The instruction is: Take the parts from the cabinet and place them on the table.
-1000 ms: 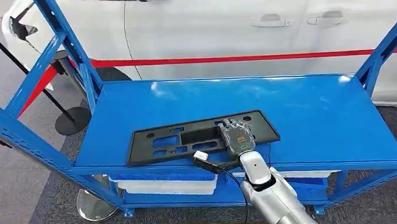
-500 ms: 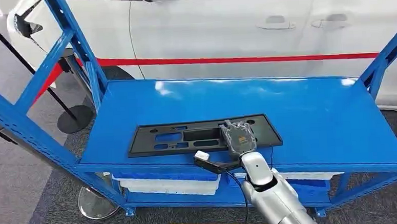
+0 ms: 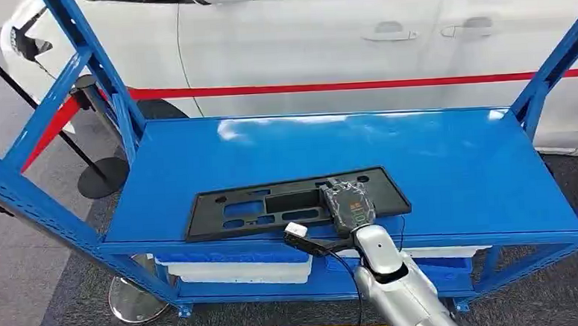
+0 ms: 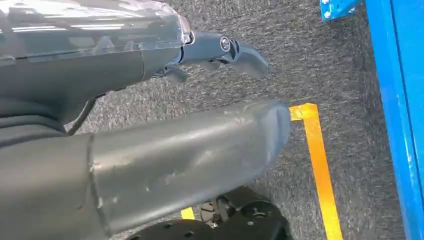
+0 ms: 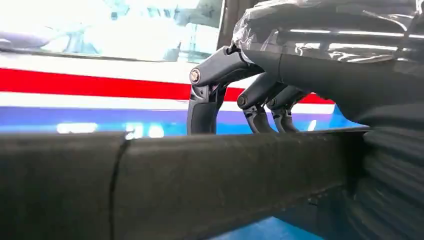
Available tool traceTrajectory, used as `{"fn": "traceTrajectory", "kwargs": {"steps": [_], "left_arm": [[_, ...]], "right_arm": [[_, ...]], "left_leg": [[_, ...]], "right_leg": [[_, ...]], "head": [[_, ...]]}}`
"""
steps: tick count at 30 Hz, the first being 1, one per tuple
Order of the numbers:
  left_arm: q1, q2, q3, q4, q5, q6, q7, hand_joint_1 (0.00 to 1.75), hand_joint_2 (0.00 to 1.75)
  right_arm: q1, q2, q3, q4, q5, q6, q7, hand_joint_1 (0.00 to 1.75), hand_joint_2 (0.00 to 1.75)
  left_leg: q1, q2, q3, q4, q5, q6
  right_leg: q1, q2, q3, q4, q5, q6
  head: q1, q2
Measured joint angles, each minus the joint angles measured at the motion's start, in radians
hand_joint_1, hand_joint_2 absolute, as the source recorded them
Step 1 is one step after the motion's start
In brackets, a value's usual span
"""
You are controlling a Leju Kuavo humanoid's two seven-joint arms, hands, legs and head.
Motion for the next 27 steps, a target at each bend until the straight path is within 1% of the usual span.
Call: {"fn": "traceTrajectory", "kwargs": {"steps": [2,3,4,5,6,7,8,9,10,11,12,13,14,15,17,18,19,20,21,22,23,24,25,26,27], "left_arm": [[0.004,0.000,0.002,0.000,0.000,0.000,0.002,0.00,0.00],[0.005,-0.001,0.005,0.000,0.002,0.004,0.003,0.00,0.00],[0.004,-0.005,0.008,0.000,0.006,0.007,0.005,0.00,0.00],[0.003,-0.006,0.011,0.000,0.010,0.011,0.005,0.00,0.00],[0.002,-0.007,0.017,0.000,0.013,0.013,0.006,0.00,0.00],[0.002,-0.008,0.023,0.000,0.016,0.017,0.007,0.00,0.00],[0.003,-0.010,0.028,0.000,0.017,0.018,0.009,0.00,0.00],[0.005,-0.010,0.032,0.000,0.017,0.020,0.010,0.00,0.00],[0.007,-0.010,0.037,0.000,0.017,0.022,0.011,0.00,0.00],[0.009,-0.011,0.043,0.000,0.018,0.026,0.012,0.00,0.00],[0.008,-0.013,0.050,0.000,0.018,0.029,0.013,0.00,0.00],[0.007,-0.014,0.053,0.000,0.018,0.031,0.013,0.00,0.00],[0.007,-0.015,0.056,0.000,0.018,0.034,0.014,0.00,0.00],[0.006,-0.017,0.060,0.000,0.018,0.034,0.015,0.00,0.00],[0.006,-0.017,0.070,0.000,0.019,0.039,0.015,0.00,0.00],[0.006,-0.018,0.074,0.000,0.019,0.042,0.015,0.00,0.00],[0.005,-0.018,0.077,0.000,0.021,0.045,0.016,0.00,0.00],[0.005,-0.019,0.079,0.000,0.023,0.047,0.016,0.00,0.00],[0.004,-0.020,0.082,0.000,0.026,0.048,0.016,0.00,0.00],[0.004,-0.020,0.085,0.000,0.029,0.050,0.016,0.00,0.00],[0.004,-0.020,0.089,0.000,0.030,0.051,0.016,0.00,0.00],[0.005,-0.020,0.094,0.000,0.031,0.051,0.016,0.00,0.00],[0.006,-0.020,0.098,0.000,0.031,0.051,0.016,0.00,0.00],[0.006,-0.020,0.099,0.000,0.031,0.050,0.018,0.00,0.00],[0.006,-0.020,0.100,0.000,0.030,0.054,0.019,0.00,0.00]], "right_arm": [[0.019,0.003,-0.003,-0.037,-0.078,-0.015,-0.045,1.75,1.75],[0.033,0.005,-0.003,-0.074,-0.147,-0.019,-0.079,1.75,1.75],[0.052,0.006,-0.003,-0.119,-0.209,-0.020,-0.107,1.75,1.75],[0.073,0.012,-0.003,-0.170,-0.280,-0.020,-0.132,1.75,1.75],[0.093,0.017,-0.002,-0.222,-0.346,-0.021,-0.154,1.75,1.75],[0.118,0.019,0.002,-0.275,-0.400,-0.023,-0.167,1.75,1.75],[0.143,0.019,0.006,-0.336,-0.468,-0.026,-0.186,1.75,1.75],[0.164,0.017,0.010,-0.389,-0.524,-0.027,-0.202,1.75,1.75],[0.180,0.014,0.016,-0.447,-0.573,-0.032,-0.217,1.75,1.75],[0.194,0.008,0.024,-0.510,-0.629,-0.039,-0.233,1.75,1.75],[0.207,0.001,0.031,-0.570,-0.671,-0.047,-0.248,1.75,1.75],[0.212,-0.007,0.036,-0.627,-0.710,-0.056,-0.264,1.75,1.75],[0.216,-0.016,0.040,-0.686,-0.751,-0.064,-0.279,1.75,1.75],[0.219,-0.025,0.043,-0.738,-0.779,-0.072,-0.291,1.75,1.75],[0.238,-0.045,0.044,-0.816,-0.824,-0.080,-0.309,1.75,1.75],[0.248,-0.057,0.044,-0.852,-0.857,-0.081,-0.322,1.75,1.75],[0.257,-0.066,0.044,-0.885,-0.892,-0.081,-0.336,1.75,1.75],[0.268,-0.072,0.043,-0.912,-0.923,-0.082,-0.350,1.75,1.75],[0.277,-0.075,0.043,-0.937,-0.951,-0.084,-0.364,1.75,1.75],[0.285,-0.081,0.043,-0.961,-0.976,-0.083,-0.377,1.75,1.75],[0.296,-0.085,0.043,-0.979,-0.995,-0.079,-0.386,1.75,1.75],[0.311,-0.091,0.042,-0.994,-1.012,-0.077,-0.393,1.75,1.75],[0.325,-0.095,0.042,-1.006,-1.039,-0.069,-0.395,1.75,1.75],[0.336,-0.098,0.042,-1.017,-1.075,-0.061,-0.396,1.75,1.75],[0.348,-0.100,0.042,-1.025,-1.106,-0.056,-0.397,1.75,1.75]], "left_leg": [[-0.003,0.000,-0.004,0.002,0.002,0.008],[-0.002,0.000,-0.003,-0.001,0.004,0.014],[0.009,0.004,0.000,-0.011,0.012,0.025],[0.007,0.003,0.001,-0.014,0.014,0.029],[0.007,0.004,-0.001,-0.014,0.015,0.037],[0.005,0.004,-0.005,-0.014,0.016,0.038],[0.004,0.003,-0.008,-0.014,0.016,0.039],[0.004,0.002,-0.010,-0.012,0.016,0.039],[0.004,0.001,-0.011,-0.011,0.016,0.039],[0.004,0.001,-0.011,-0.010,0.015,0.037],[0.004,0.000,-0.010,-0.009,0.013,0.035],[0.003,-0.001,-0.007,-0.008,0.011,0.032],[0.003,-0.001,-0.007,-0.008,0.009,0.029],[-0.006,-0.002,-0.010,0.000,0.004,0.021],[-0.005,-0.002,-0.009,-0.007,0.006,0.012],[-0.005,-0.002,-0.006,-0.011,0.007,0.006],[-0.007,-0.002,-0.003,-0.011,0.003,-0.001],[-0.003,0.000,-0.008,0.007,-0.011,-0.003],[-0.003,0.000,-0.027,0.052,-0.044,-0.005],[-0.002,0.000,-0.058,0.123,-0.083,-0.007],[-0.002,0.000,-0.097,0.207,-0.121,-0.010],[-0.002,0.000,-0.133,0.282,-0.145,-0.013],[-0.001,0.001,-0.144,0.304,-0.139,-0.014],[-0.001,0.001,-0.132,0.277,-0.112,-0.013],[-0.001,0.001,-0.099,0.206,-0.068,-0.010]], "right_leg": [[-0.001,0.002,0.001,-0.006,0.006,0.011],[-0.002,0.002,0.002,-0.009,0.008,0.017],[-0.001,0.002,0.000,-0.004,0.002,0.023],[-0.003,0.000,-0.010,0.024,-0.023,0.028],[-0.006,0.001,-0.040,0.084,-0.063,0.031],[-0.009,0.000,-0.080,0.167,-0.106,0.035],[-0.010,0.000,-0.118,0.245,-0.138,0.038],[-0.010,0.000,-0.145,0.295,-0.149,0.040],[-0.011,0.000,-0.150,0.299,-0.137,0.041],[-0.011,0.000,-0.131,0.260,-0.104,0.040],[-0.012,-0.001,-0.094,0.185,-0.058,0.038],[-0.012,-0.001,-0.050,0.097,-0.017,0.033],[-0.011,-0.002,-0.011,0.022,0.006,0.026],[-0.005,-0.002,-0.003,-0.007,-0.005,0.021],[-0.003,-0.001,-0.007,0.000,-0.006,0.016],[-0.002,0.000,-0.006,-0.001,-0.005,0.009],[-0.011,0.000,0.000,-0.013,0.001,0.001],[-0.013,-0.002,0.005,-0.019,0.004,-0.003],[-0.014,-0.004,0.007,-0.020,0.002,-0.010],[-0.013,-0.004,0.007,-0.019,0.001,-0.013],[-0.011,-0.004,0.008,-0.019,0.000,-0.014],[-0.009,-0.004,0.008,-0.018,-0.001,-0.015],[-0.008,-0.004,0.008,-0.017,-0.001,-0.016],[-0.008,-0.003,0.009,-0.016,-0.003,-0.017],[-0.008,-0.001,0.011,-0.014,-0.004,-0.015]], "head": [[0.000,0.000],[0.001,0.000],[0.000,0.000],[0.005,0.000],[0.010,0.000],[0.010,0.000],[0.011,0.000],[0.010,0.000],[0.011,0.000],[0.010,0.000],[0.010,0.000],[0.011,0.000],[0.011,0.000],[0.010,0.000],[0.010,0.000],[0.009,0.000],[0.010,0.000],[0.009,0.000],[0.003,0.000],[0.003,0.000],[0.003,0.000],[0.003,0.000],[0.003,0.000],[0.003,0.000],[0.002,0.000]]}}
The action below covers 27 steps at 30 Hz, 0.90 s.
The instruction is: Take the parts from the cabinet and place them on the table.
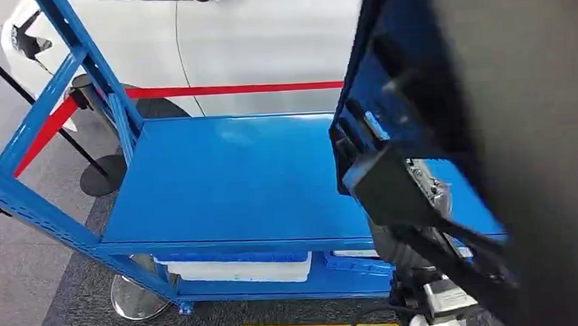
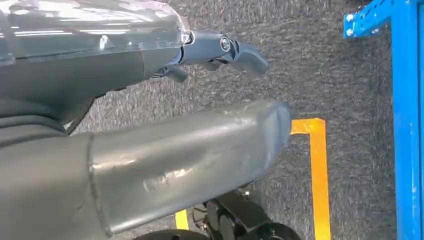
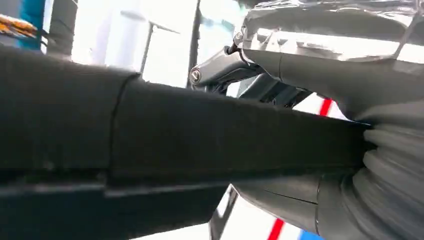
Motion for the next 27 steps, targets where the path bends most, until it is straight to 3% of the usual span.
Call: {"fn": "traceTrajectory", "kwargs": {"steps": [2,3,6,7,8,9,10,12,13,14,15,17,18,21,23,24,27], "left_arm": [[-0.002,0.000,0.006,0.000,0.013,0.006,-0.002,0.00,0.00],[-0.004,0.000,0.013,0.000,0.021,0.007,-0.003,0.00,0.00],[-0.003,0.000,0.029,0.000,0.027,0.011,-0.003,0.00,0.00],[-0.003,-0.002,0.032,0.000,0.032,0.011,0.002,0.00,0.00],[-0.004,-0.006,0.039,0.000,0.041,0.012,0.006,0.00,0.00],[-0.005,-0.008,0.047,0.000,0.042,0.012,0.010,0.00,0.00],[-0.005,-0.009,0.052,0.000,0.043,0.012,0.012,0.00,0.00],[-0.005,-0.010,0.058,0.000,0.045,0.013,0.016,0.00,0.00],[-0.005,-0.010,0.061,0.000,0.049,0.016,0.020,0.00,0.00],[-0.005,-0.012,0.066,0.000,0.053,0.019,0.023,0.00,0.00],[-0.005,-0.017,0.073,0.000,0.059,0.024,0.028,0.00,0.00],[-0.004,-0.026,0.079,0.000,0.061,0.031,0.032,0.00,0.00],[-0.002,-0.029,0.083,0.000,0.063,0.030,0.034,0.00,0.00],[0.001,-0.035,0.097,0.000,0.064,0.030,0.038,0.00,0.00],[0.000,-0.040,0.100,0.000,0.063,0.030,0.038,0.00,0.00],[0.000,-0.044,0.100,0.000,0.063,0.030,0.038,0.00,0.00],[0.001,-0.045,0.103,0.000,0.063,0.030,0.038,0.00,0.00]], "right_arm": [[0.037,0.000,-0.001,-0.007,-0.065,0.037,-0.023,1.75,1.75],[0.055,-0.001,-0.003,-0.011,-0.097,0.060,-0.038,1.75,1.75],[0.111,-0.002,-0.004,-0.012,-0.106,0.107,-0.081,1.75,1.75],[0.131,-0.002,-0.003,-0.013,-0.098,0.121,-0.088,1.75,1.75],[0.157,-0.002,0.002,-0.015,-0.089,0.134,-0.091,1.75,1.75],[0.177,-0.002,0.005,-0.017,-0.083,0.143,-0.101,1.75,1.75],[0.193,-0.002,0.008,-0.017,-0.076,0.150,-0.111,1.75,1.75],[0.231,-0.002,0.010,-0.017,-0.070,0.159,-0.126,1.75,1.75],[0.247,-0.002,0.011,-0.016,-0.068,0.169,-0.129,1.75,1.75],[0.265,-0.002,0.011,-0.015,-0.068,0.181,-0.140,1.75,1.75],[0.287,-0.002,0.011,-0.014,-0.070,0.190,-0.159,1.75,1.75],[0.343,-0.003,0.008,-0.007,-0.095,0.210,-0.215,1.75,1.75],[0.370,-0.003,0.006,-0.001,-0.107,0.222,-0.246,1.75,1.75],[0.431,-0.003,0.002,0.016,-0.125,0.242,-0.290,1.75,1.75],[0.452,-0.002,-0.004,0.025,-0.130,0.258,-0.301,1.75,1.75],[0.463,0.001,-0.007,0.029,-0.130,0.267,-0.306,1.75,1.75],[0.487,0.006,-0.011,0.043,-0.129,0.278,-0.313,1.75,1.75]], "left_leg": [[-0.001,0.000,0.090,-0.185,0.079,0.011],[-0.008,-0.001,0.102,-0.211,0.063,0.015],[-0.013,-0.002,0.097,-0.210,0.067,0.028],[-0.005,-0.003,0.101,-0.221,0.073,0.037],[-0.001,-0.001,0.106,-0.229,0.079,0.044],[-0.001,-0.001,0.107,-0.230,0.080,0.049],[-0.001,0.000,0.105,-0.230,0.079,0.054],[-0.002,0.001,0.103,-0.229,0.079,0.054],[-0.001,0.001,0.102,-0.228,0.079,0.054],[-0.001,0.001,0.102,-0.228,0.078,0.052],[0.000,0.000,0.103,-0.227,0.077,0.051],[0.001,-0.004,0.105,-0.221,0.072,0.044],[-0.003,-0.005,0.104,-0.216,0.068,0.036],[-0.003,-0.005,0.105,-0.216,0.072,0.017],[0.002,-0.003,0.102,-0.208,0.059,0.006],[0.002,-0.002,0.093,-0.179,0.027,0.003],[0.003,-0.002,0.011,0.037,-0.101,-0.005]], "right_leg": [[0.001,0.000,0.006,0.003,-0.006,0.006],[0.009,0.000,0.003,0.008,-0.009,0.011],[0.003,0.000,0.000,0.005,-0.005,0.024],[0.008,-0.001,0.002,0.004,-0.007,0.031],[0.002,0.000,0.002,0.017,-0.017,0.037],[0.001,0.000,-0.016,0.052,-0.046,0.043],[-0.002,0.000,-0.048,0.117,-0.086,0.048],[-0.007,-0.001,-0.124,0.271,-0.152,0.057],[-0.010,-0.001,-0.143,0.305,-0.153,0.061],[-0.014,-0.002,-0.134,0.288,-0.129,0.063],[-0.018,-0.002,-0.106,0.234,-0.093,0.064],[-0.020,-0.004,-0.010,0.060,-0.017,0.061],[-0.016,-0.004,0.012,0.009,-0.028,0.056],[-0.006,0.003,0.008,0.016,-0.019,0.039],[-0.016,-0.001,0.008,0.005,-0.007,0.020],[-0.015,-0.001,0.006,0.003,-0.005,0.016],[-0.009,-0.007,-0.010,0.006,0.003,0.003]], "head": [[0.000,0.000],[0.000,0.000],[0.001,0.000],[0.000,0.000],[0.000,0.000],[0.007,0.000],[0.010,0.000],[0.009,0.000],[0.009,0.000],[0.009,0.000],[0.009,0.000],[0.010,0.000],[0.011,0.000],[0.008,0.000],[0.008,0.000],[0.005,0.000],[-0.002,0.000]]}}
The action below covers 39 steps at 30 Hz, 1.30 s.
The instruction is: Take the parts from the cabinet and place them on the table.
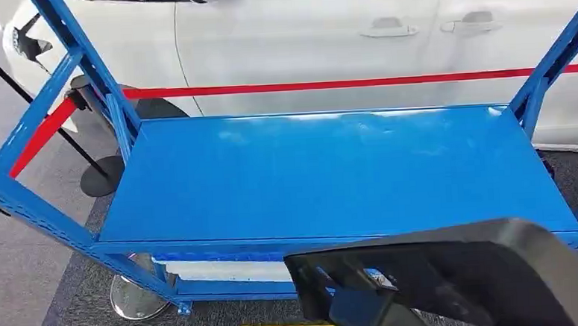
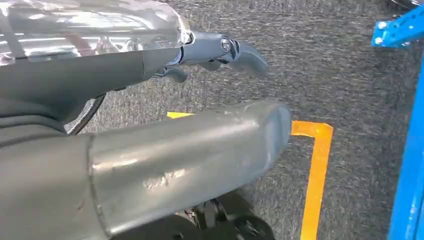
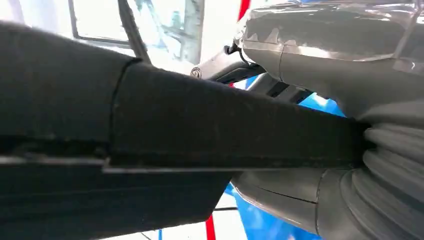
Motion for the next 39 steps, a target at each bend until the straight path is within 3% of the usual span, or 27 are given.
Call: {"fn": "traceTrajectory", "kwargs": {"steps": [1,2,3,5,6,10,12,14,15,16,18,20,21,22,25,26,27,29,30,31,32,33,35,36,37,38,39], "left_arm": [[0.001,0.000,0.002,0.000,-0.001,0.000,0.000,0.00,0.00],[0.001,0.000,0.002,0.000,-0.005,0.000,0.003,0.00,0.00],[0.001,-0.002,0.002,0.000,-0.010,0.000,0.007,0.00,0.00],[0.000,-0.003,0.002,0.000,-0.012,0.003,0.021,0.00,0.00],[-0.002,-0.003,0.002,0.000,-0.014,0.004,0.031,0.00,0.00],[0.002,-0.005,0.002,0.000,-0.029,0.008,0.059,0.00,0.00],[0.001,-0.011,0.002,0.000,-0.031,0.008,0.066,0.00,0.00],[0.000,-0.012,0.002,-0.003,-0.034,0.009,0.069,0.00,0.00],[0.001,-0.012,0.002,-0.004,-0.037,0.009,0.071,0.00,0.00],[0.002,-0.012,0.002,-0.004,-0.039,0.009,0.072,0.00,0.00],[0.003,-0.012,0.002,-0.005,-0.043,0.009,0.072,0.00,0.00],[0.002,-0.012,0.002,-0.005,-0.043,0.009,0.072,0.00,0.00],[0.000,-0.013,0.002,-0.005,-0.043,0.009,0.072,0.00,0.00],[0.001,-0.013,0.002,-0.005,-0.043,0.008,0.072,0.00,0.00],[0.000,-0.013,0.002,-0.005,-0.045,0.002,0.069,0.00,0.00],[0.003,-0.013,0.002,-0.005,-0.046,-0.001,0.068,0.00,0.00],[0.004,-0.010,0.002,-0.006,-0.046,-0.002,0.066,0.00,0.00],[0.004,-0.010,0.002,-0.008,-0.046,-0.003,0.065,0.00,0.00],[0.003,-0.009,0.002,-0.008,-0.046,-0.004,0.065,0.00,0.00],[0.003,-0.008,0.002,-0.008,-0.046,-0.005,0.065,0.00,0.00],[0.003,-0.007,0.002,-0.009,-0.046,-0.007,0.065,0.00,0.00],[0.003,-0.005,0.002,-0.011,-0.047,-0.009,0.065,0.00,0.00],[0.002,-0.002,0.002,-0.012,-0.047,-0.012,0.065,0.00,0.00],[0.001,-0.002,0.002,-0.013,-0.047,-0.013,0.065,0.00,0.00],[-0.002,0.002,0.002,-0.015,-0.047,-0.014,0.064,0.00,0.00],[-0.005,0.002,0.002,-0.015,-0.049,-0.015,0.064,0.00,0.00],[-0.004,0.002,0.002,-0.016,-0.049,-0.015,0.063,0.00,0.00]], "right_arm": [[0.005,0.000,-0.003,0.005,-0.002,0.008,-0.004,1.75,1.75],[0.010,0.002,-0.006,0.010,-0.003,0.022,-0.012,1.75,1.75],[0.015,0.006,-0.010,0.014,-0.003,0.034,-0.019,1.75,1.75],[0.022,0.012,-0.018,0.023,0.006,0.040,-0.027,1.75,1.75],[0.026,0.015,-0.021,0.026,0.009,0.045,-0.030,1.75,1.75],[0.035,0.021,-0.030,0.040,0.017,0.058,-0.038,1.75,1.75],[0.040,0.022,-0.033,0.045,0.018,0.058,-0.039,1.75,1.75],[0.045,0.022,-0.039,0.049,0.018,0.060,-0.039,1.75,1.75],[0.047,0.022,-0.042,0.053,0.018,0.060,-0.039,1.75,1.75],[0.050,0.022,-0.045,0.056,0.018,0.060,-0.039,1.75,1.75],[0.055,0.022,-0.048,0.061,0.017,0.060,-0.039,1.75,1.75],[0.055,0.022,-0.049,0.062,0.017,0.060,-0.039,1.75,1.75],[0.055,0.022,-0.049,0.062,0.017,0.060,-0.039,1.75,1.75],[0.054,0.024,-0.049,0.061,0.017,0.060,-0.039,1.75,1.75],[0.059,0.027,-0.054,0.061,0.016,0.055,-0.040,1.75,1.75],[0.061,0.030,-0.055,0.061,0.016,0.054,-0.040,1.75,1.75],[0.061,0.034,-0.056,0.061,0.016,0.054,-0.040,1.75,1.75],[0.062,0.038,-0.059,0.061,0.016,0.054,-0.040,1.75,1.75],[0.063,0.039,-0.061,0.061,0.016,0.053,-0.040,1.75,1.75],[0.063,0.040,-0.063,0.061,0.015,0.054,-0.040,1.75,1.75],[0.064,0.040,-0.063,0.061,0.015,0.054,-0.039,1.75,1.75],[0.064,0.041,-0.064,0.061,0.014,0.054,-0.039,1.75,1.75],[0.064,0.042,-0.064,0.061,0.014,0.054,-0.039,1.75,1.75],[0.064,0.042,-0.064,0.061,0.014,0.053,-0.039,1.75,1.75],[0.064,0.044,-0.064,0.061,0.014,0.054,-0.039,1.75,1.75],[0.062,0.045,-0.065,0.061,0.014,0.054,-0.039,1.75,1.75],[0.063,0.046,-0.066,0.061,0.014,0.053,-0.038,1.75,1.75]], "left_leg": [[0.000,0.000,-0.013,0.046,-0.013,-0.001],[0.000,0.000,-0.001,0.040,-0.003,0.000],[0.000,0.000,0.034,-0.013,0.026,0.002],[0.000,0.000,0.145,-0.195,0.094,0.011],[-0.002,0.000,0.175,-0.258,0.082,0.017],[-0.018,-0.001,0.160,-0.252,0.111,0.037],[-0.006,0.004,0.149,-0.273,0.143,0.051],[-0.007,0.009,0.122,-0.273,0.165,0.061],[-0.009,0.011,0.108,-0.271,0.174,0.062],[-0.010,0.012,0.095,-0.271,0.183,0.062],[-0.012,0.014,0.066,-0.268,0.202,0.059],[-0.012,0.014,0.042,-0.261,0.217,0.054],[-0.012,0.014,0.037,-0.256,0.222,0.052],[-0.016,0.013,0.027,-0.251,0.227,0.045],[-0.011,0.014,0.029,-0.257,0.252,0.025],[-0.015,0.012,0.027,-0.260,0.261,0.016],[-0.007,0.009,0.020,-0.246,0.241,0.014],[-0.007,0.009,-0.017,-0.149,0.116,0.010],[-0.007,0.009,-0.036,-0.067,0.054,0.006],[-0.007,0.009,-0.046,0.003,0.019,0.004],[-0.008,0.009,-0.043,0.045,0.019,0.003],[-0.008,0.009,-0.022,0.047,0.045,0.004],[-0.008,0.009,0.077,-0.058,0.116,0.008],[-0.009,0.009,0.145,-0.146,0.124,0.015],[-0.014,0.008,0.211,-0.243,0.084,0.025],[-0.017,0.008,0.230,-0.286,0.074,0.026],[-0.022,0.008,0.223,-0.285,0.077,0.031]], "right_leg": [[0.002,0.000,-0.007,0.003,0.003,0.000],[0.003,0.000,-0.014,0.007,0.006,0.000],[0.003,0.000,-0.021,0.011,0.009,0.002],[0.003,0.002,-0.031,0.020,0.014,0.007],[0.003,0.001,-0.034,0.023,0.018,0.011],[0.000,0.002,-0.033,0.013,0.043,0.040],[0.001,0.009,-0.042,0.011,0.048,0.052],[0.000,0.009,-0.090,0.125,-0.080,0.058],[-0.001,0.009,-0.113,0.202,-0.132,0.061],[-0.001,0.009,-0.125,0.261,-0.160,0.063],[-0.001,0.008,-0.090,0.269,-0.136,0.062],[-0.001,0.008,0.024,0.127,-0.082,0.054],[0.000,0.008,0.082,0.054,-0.078,0.049],[0.007,0.008,0.134,-0.029,-0.105,0.043],[0.014,0.011,0.117,-0.018,-0.084,0.024],[0.009,0.010,0.112,-0.027,-0.071,0.012],[0.005,0.003,0.103,-0.029,-0.057,0.004],[0.006,0.003,0.073,-0.028,-0.035,-0.010],[0.008,0.002,0.057,-0.027,-0.023,-0.011],[0.011,0.001,0.040,-0.026,-0.011,-0.011],[0.012,0.001,0.022,-0.021,0.001,-0.010],[0.012,0.001,0.003,-0.015,0.010,-0.008],[0.012,0.000,-0.029,-0.002,0.026,-0.004],[0.012,0.001,-0.041,0.004,0.033,-0.001],[0.012,-0.001,-0.048,0.012,0.040,0.004],[0.013,-0.002,-0.050,0.015,0.046,0.011],[0.011,-0.005,-0.048,0.012,0.055,0.019]], "head": [[0.000,0.000],[0.000,0.000],[0.000,0.000],[0.000,0.000],[0.000,0.000],[0.000,0.000],[0.001,0.000],[0.008,0.000],[0.009,0.000],[0.008,0.000],[0.009,0.000],[0.009,0.000],[0.009,0.000],[0.010,0.000],[0.012,0.000],[0.010,0.000],[0.011,0.000],[0.003,0.000],[0.003,0.000],[0.003,0.000],[0.002,0.000],[0.003,0.000],[0.002,0.000],[0.002,0.000],[0.002,0.000],[0.003,0.000],[0.005,0.000]]}}
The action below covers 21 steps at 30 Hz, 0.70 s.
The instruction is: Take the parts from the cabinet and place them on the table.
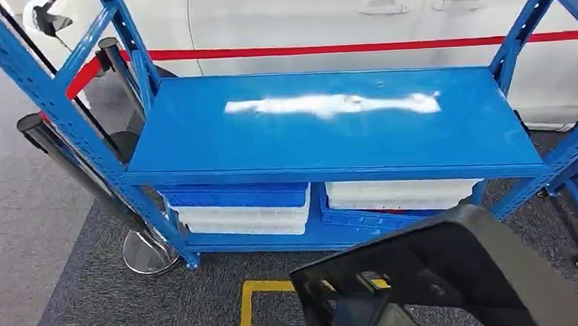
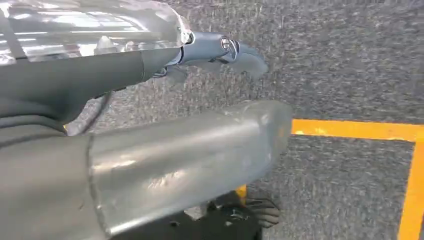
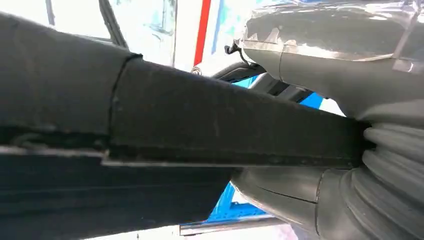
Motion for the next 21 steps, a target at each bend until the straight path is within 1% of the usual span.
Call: {"fn": "traceTrajectory", "kwargs": {"steps": [1,2,3,4,5,6,7,8,9,10,11,12,13,14,15,16,17,18,19,20,21], "left_arm": [[0.001,0.001,0.000,0.000,0.000,0.000,0.000,0.00,0.00],[0.002,0.001,0.000,-0.001,-0.003,-0.002,0.000,0.00,0.00],[0.003,-0.001,0.000,-0.001,-0.005,-0.003,0.000,0.00,0.00],[0.002,0.000,0.000,-0.001,-0.005,-0.003,0.000,0.00,0.00],[0.003,0.000,0.000,-0.001,-0.006,-0.004,0.000,0.00,0.00],[0.004,0.000,0.000,-0.002,-0.008,-0.005,0.000,0.00,0.00],[0.005,0.000,0.000,-0.003,-0.008,-0.006,0.000,0.00,0.00],[0.005,0.000,0.000,-0.003,-0.008,-0.006,0.001,0.00,0.00],[0.005,0.000,0.000,-0.003,-0.008,-0.006,0.001,0.00,0.00],[0.005,0.000,0.000,-0.003,-0.008,-0.006,0.002,0.00,0.00],[0.005,0.000,0.000,-0.003,-0.009,-0.007,0.002,0.00,0.00],[0.004,0.000,0.000,-0.003,-0.009,-0.007,0.002,0.00,0.00],[0.004,0.000,0.000,-0.003,-0.009,-0.007,0.002,0.00,0.00],[0.005,0.000,0.000,-0.003,-0.009,-0.007,0.002,0.00,0.00],[0.005,0.000,0.000,-0.003,-0.009,-0.007,0.002,0.00,0.00],[0.005,0.000,0.000,-0.003,-0.009,-0.007,0.002,0.00,0.00],[0.006,0.000,0.000,-0.003,-0.009,-0.007,0.002,0.00,0.00],[0.008,0.002,0.000,-0.003,-0.009,-0.007,0.002,0.00,0.00],[0.008,0.003,0.000,-0.003,-0.009,-0.007,0.002,0.00,0.00],[0.010,0.002,0.000,-0.003,-0.010,-0.008,0.002,0.00,0.00],[0.010,0.002,0.000,-0.003,-0.012,-0.009,0.002,0.00,0.00]], "right_arm": [[-0.001,0.001,-0.001,0.000,-0.001,0.000,0.000,1.75,1.75],[0.000,0.002,-0.001,0.000,-0.001,0.000,0.000,1.75,1.75],[0.000,0.002,-0.003,0.000,-0.002,-0.001,0.000,1.75,1.75],[0.002,0.002,-0.005,0.000,-0.002,-0.002,0.000,1.75,1.75],[0.002,0.002,-0.006,0.000,-0.003,-0.003,0.000,1.75,1.75],[0.002,0.002,-0.007,0.000,-0.006,-0.005,0.001,1.75,1.75],[0.003,0.002,-0.008,0.000,-0.007,-0.005,0.001,1.75,1.75],[0.003,0.002,-0.008,0.000,-0.008,-0.006,0.001,1.75,1.75],[0.004,0.002,-0.009,0.000,-0.009,-0.007,0.001,1.75,1.75],[0.004,0.002,-0.009,0.000,-0.010,-0.007,0.001,1.75,1.75],[0.004,0.002,-0.009,0.000,-0.010,-0.007,0.001,1.75,1.75],[0.004,0.002,-0.009,0.000,-0.010,-0.007,0.001,1.75,1.75],[0.003,0.002,-0.009,0.000,-0.010,-0.007,0.001,1.75,1.75],[0.002,0.002,-0.009,0.000,-0.010,-0.007,0.001,1.75,1.75],[0.004,0.003,-0.009,0.000,-0.010,-0.007,0.001,1.75,1.75],[0.004,0.003,-0.010,0.000,-0.010,-0.007,0.001,1.75,1.75],[0.005,0.004,-0.010,0.000,-0.010,-0.007,0.001,1.75,1.75],[0.004,0.004,-0.010,0.000,-0.011,-0.008,0.001,1.75,1.75],[0.004,0.006,-0.010,0.000,-0.011,-0.008,0.001,1.75,1.75],[0.004,0.009,-0.010,0.000,-0.011,-0.008,0.001,1.75,1.75],[0.005,0.009,-0.010,0.000,-0.012,-0.008,0.002,1.75,1.75]], "left_leg": [[-0.002,0.000,-0.004,0.003,0.005,0.007],[-0.003,0.001,-0.007,-0.003,0.017,0.014],[0.010,0.008,-0.015,-0.014,0.037,0.020],[0.008,0.007,-0.027,-0.015,0.050,0.023],[0.009,0.010,-0.044,-0.015,0.062,0.036],[0.008,0.010,-0.059,-0.014,0.073,0.034],[0.008,0.012,-0.076,-0.013,0.084,0.034],[0.008,0.014,-0.093,-0.011,0.096,0.031],[0.009,0.015,-0.109,-0.007,0.107,0.028],[0.010,0.015,-0.127,-0.001,0.118,0.024],[0.011,0.015,-0.143,0.005,0.125,0.020],[0.012,0.014,-0.158,0.014,0.131,0.015],[0.011,0.013,-0.167,0.024,0.137,0.008],[0.008,0.011,-0.178,0.035,0.141,0.002],[0.008,0.011,-0.178,0.035,0.150,-0.006],[0.009,0.011,-0.180,0.032,0.159,-0.013],[0.011,0.011,-0.182,0.028,0.169,-0.021],[0.016,0.009,-0.191,0.032,0.170,-0.027],[0.017,0.007,-0.205,0.054,0.128,-0.030],[0.018,0.006,-0.223,0.104,0.067,-0.032],[0.018,0.006,-0.239,0.173,0.008,-0.035]], "right_leg": [[-0.003,0.000,0.000,-0.005,0.010,0.006],[-0.002,0.000,0.000,-0.010,0.020,0.014],[-0.005,0.002,-0.006,-0.002,0.017,0.018],[-0.005,0.008,-0.016,0.018,-0.031,0.024],[-0.007,0.009,-0.034,0.075,-0.109,0.028],[-0.009,0.009,-0.051,0.149,-0.173,0.033],[-0.012,0.009,-0.064,0.218,-0.211,0.038],[-0.014,0.009,-0.068,0.269,-0.219,0.042],[-0.016,0.009,-0.055,0.285,-0.195,0.045],[-0.020,0.008,-0.022,0.260,-0.152,0.046],[-0.022,0.008,0.027,0.205,-0.118,0.046],[-0.024,0.008,0.090,0.124,-0.106,0.046],[-0.024,0.009,0.161,0.032,-0.132,0.042],[-0.017,0.012,0.195,-0.029,-0.158,0.034],[-0.014,0.011,0.183,-0.026,-0.159,0.024],[-0.009,0.011,0.178,-0.023,-0.154,0.015],[-0.007,0.010,0.173,-0.023,-0.146,0.004],[-0.015,0.006,0.161,-0.032,-0.128,-0.010],[-0.014,0.004,0.146,-0.031,-0.116,-0.020],[-0.012,0.003,0.131,-0.031,-0.106,-0.029],[-0.010,0.002,0.117,-0.030,-0.095,-0.032]], "head": [[-0.008,0.000],[-0.007,0.000],[-0.009,0.000],[-0.006,0.000],[0.000,0.000],[0.001,0.000],[0.000,0.000],[0.001,0.000],[0.000,0.000],[0.001,0.000],[0.000,0.000],[0.001,0.000],[0.000,0.000],[0.000,0.000],[-0.002,0.000],[-0.001,0.000],[-0.001,0.000],[0.002,0.000],[-0.001,0.000],[-0.007,0.000],[-0.010,0.000]]}}
